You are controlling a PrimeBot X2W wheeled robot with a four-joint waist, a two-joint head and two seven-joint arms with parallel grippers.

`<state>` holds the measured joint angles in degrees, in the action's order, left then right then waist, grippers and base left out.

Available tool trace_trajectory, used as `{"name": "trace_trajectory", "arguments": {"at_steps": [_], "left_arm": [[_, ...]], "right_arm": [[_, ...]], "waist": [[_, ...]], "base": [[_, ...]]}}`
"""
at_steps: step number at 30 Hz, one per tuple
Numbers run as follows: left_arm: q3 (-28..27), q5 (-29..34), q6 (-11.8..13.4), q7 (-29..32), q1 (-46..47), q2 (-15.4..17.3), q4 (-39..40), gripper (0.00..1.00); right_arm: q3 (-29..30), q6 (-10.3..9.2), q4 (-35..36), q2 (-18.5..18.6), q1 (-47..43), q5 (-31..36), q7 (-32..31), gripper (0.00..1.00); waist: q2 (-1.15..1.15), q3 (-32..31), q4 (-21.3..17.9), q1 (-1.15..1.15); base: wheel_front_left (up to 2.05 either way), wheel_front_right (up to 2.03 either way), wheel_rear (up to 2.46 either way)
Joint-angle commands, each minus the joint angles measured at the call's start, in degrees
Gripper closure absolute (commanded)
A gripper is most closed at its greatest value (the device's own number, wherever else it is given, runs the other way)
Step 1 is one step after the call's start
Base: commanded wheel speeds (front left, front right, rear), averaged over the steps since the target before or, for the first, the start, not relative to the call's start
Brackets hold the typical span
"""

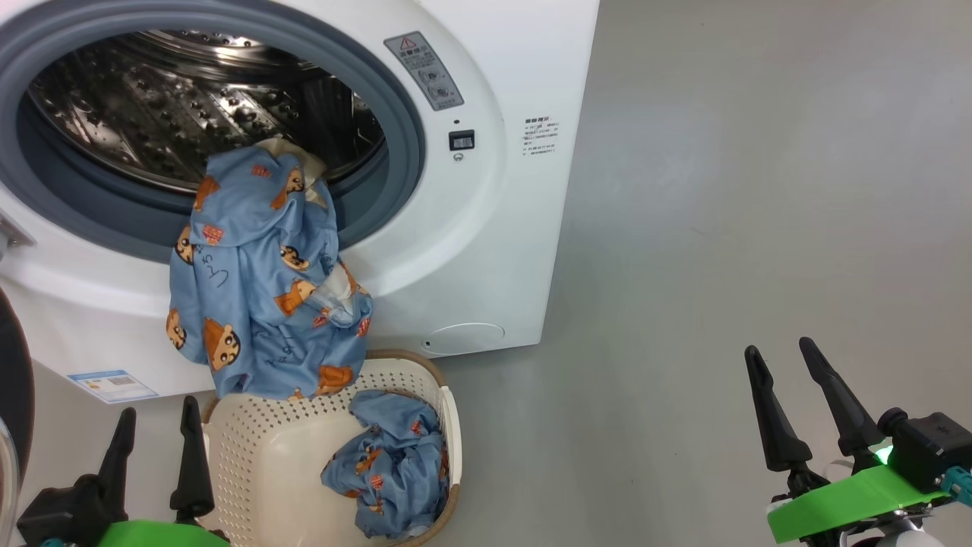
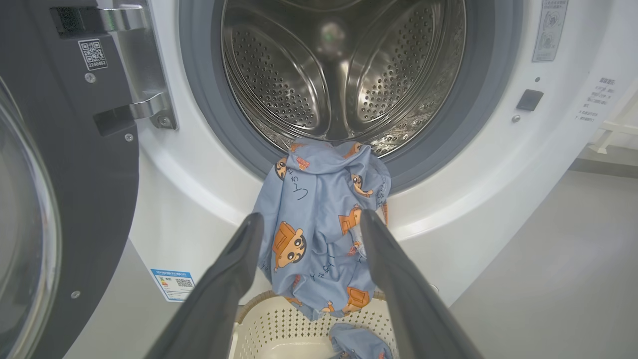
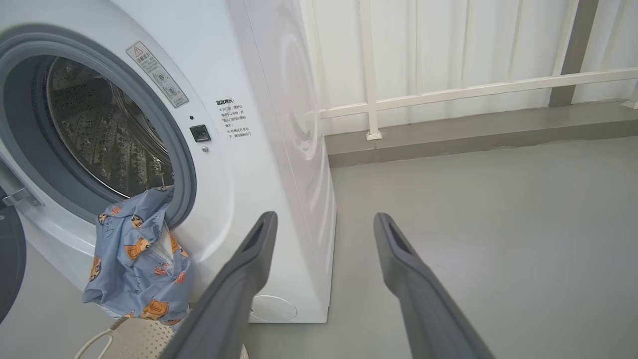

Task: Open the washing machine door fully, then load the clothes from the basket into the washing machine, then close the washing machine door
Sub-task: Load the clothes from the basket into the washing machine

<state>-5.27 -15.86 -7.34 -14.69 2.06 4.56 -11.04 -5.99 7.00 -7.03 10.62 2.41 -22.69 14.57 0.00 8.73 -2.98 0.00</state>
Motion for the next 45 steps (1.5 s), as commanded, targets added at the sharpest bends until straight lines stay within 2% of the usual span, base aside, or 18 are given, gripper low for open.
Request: {"name": "trace_trajectory", "arguments": {"at_steps": [1,23,39,45], "left_arm": [[-2.24,0.41,-0.14,-0.31,-0.01,0.86,1.72,0.00],[-2.20,1.02,-0.14,-0.31,-0.19,0.09,2.60,0.00],[-0.52,-1.67,-0.14,-0.31,4.49,0.51,-1.20,0.00],[0.60,-4.12,-0.14,-0.31,8.70,2.20,-5.67,0.00]], "right_arm": [[-1.02,0.48,1.54,0.72,-0.71,-0.23,0.43,0.00],[-0.98,0.48,1.84,0.84,-0.64,-0.16,0.43,0.00],[-0.73,0.48,2.88,-0.05,2.15,0.59,0.43,0.00],[-0.94,0.48,2.97,-0.58,3.81,0.88,0.43,0.00]], "waist": [[0.00,-0.04,0.07,0.00],[0.00,0.75,-0.05,0.00],[0.00,7.24,-0.41,0.00],[0.00,9.95,-0.56,0.00]], "base": [[0.00,0.00,0.00],[0.00,0.00,0.00],[0.00,0.00,0.00],[0.00,0.00,0.00]]}}
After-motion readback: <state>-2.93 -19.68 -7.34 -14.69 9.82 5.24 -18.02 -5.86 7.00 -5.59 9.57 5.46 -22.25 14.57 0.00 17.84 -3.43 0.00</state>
